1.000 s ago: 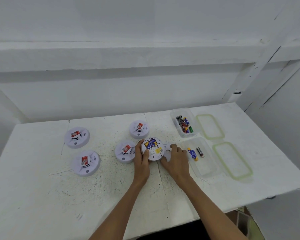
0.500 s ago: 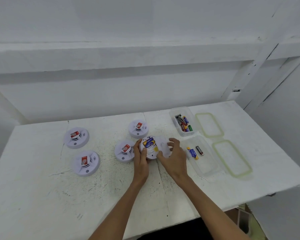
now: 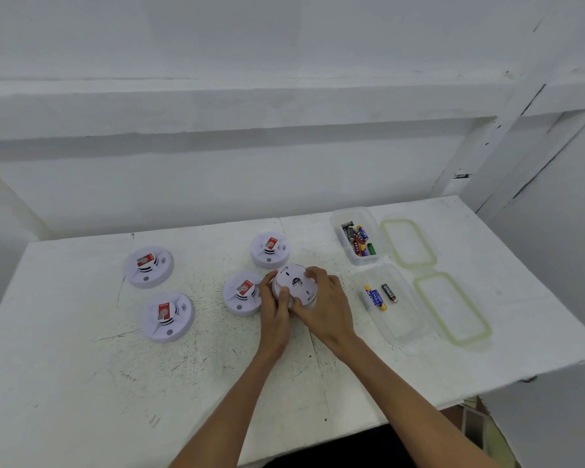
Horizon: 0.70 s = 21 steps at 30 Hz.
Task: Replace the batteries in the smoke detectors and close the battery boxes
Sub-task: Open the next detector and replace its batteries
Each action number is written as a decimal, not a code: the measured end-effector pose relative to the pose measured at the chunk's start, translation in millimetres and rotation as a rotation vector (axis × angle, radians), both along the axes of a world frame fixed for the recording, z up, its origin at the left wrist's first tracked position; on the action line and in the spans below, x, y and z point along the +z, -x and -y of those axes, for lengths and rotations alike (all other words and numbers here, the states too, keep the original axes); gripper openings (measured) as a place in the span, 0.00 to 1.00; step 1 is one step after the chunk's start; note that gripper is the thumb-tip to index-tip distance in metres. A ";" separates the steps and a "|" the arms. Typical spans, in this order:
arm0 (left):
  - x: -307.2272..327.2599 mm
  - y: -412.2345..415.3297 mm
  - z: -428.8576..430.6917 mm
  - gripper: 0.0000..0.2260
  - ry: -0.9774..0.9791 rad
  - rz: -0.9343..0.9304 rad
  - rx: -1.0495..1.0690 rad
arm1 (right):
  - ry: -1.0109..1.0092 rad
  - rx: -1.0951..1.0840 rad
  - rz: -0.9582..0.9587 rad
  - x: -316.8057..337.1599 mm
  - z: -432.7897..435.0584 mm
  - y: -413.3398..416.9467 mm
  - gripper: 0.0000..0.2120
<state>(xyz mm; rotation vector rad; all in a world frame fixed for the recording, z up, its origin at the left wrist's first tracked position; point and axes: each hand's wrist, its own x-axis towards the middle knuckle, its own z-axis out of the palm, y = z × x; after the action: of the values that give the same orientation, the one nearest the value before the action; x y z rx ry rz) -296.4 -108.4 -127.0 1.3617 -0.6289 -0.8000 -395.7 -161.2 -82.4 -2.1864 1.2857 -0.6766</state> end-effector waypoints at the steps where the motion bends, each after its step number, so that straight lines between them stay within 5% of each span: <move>1: -1.3 -0.3 0.5 0.15 -0.003 0.008 0.001 | -0.004 0.004 -0.002 0.0 0.7 1.3 0.30; 7: -3.9 -0.8 2.1 0.22 -0.013 0.008 -0.009 | -0.086 0.019 0.014 -6.2 4.7 9.6 0.29; 13: -1.6 0.6 1.2 0.15 -0.054 0.074 -0.011 | -0.109 0.010 0.101 -19.1 -4.6 14.8 0.41; 21: -2.3 -0.8 2.5 0.12 -0.091 0.085 0.013 | -0.284 -0.028 0.307 -24.1 -12.3 21.7 0.35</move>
<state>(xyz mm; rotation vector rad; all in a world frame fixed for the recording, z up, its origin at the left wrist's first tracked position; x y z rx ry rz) -295.6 -110.9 -129.3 1.4877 -0.6557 -0.7717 -417.4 -148.9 -106.5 -1.7624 1.1737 -0.7554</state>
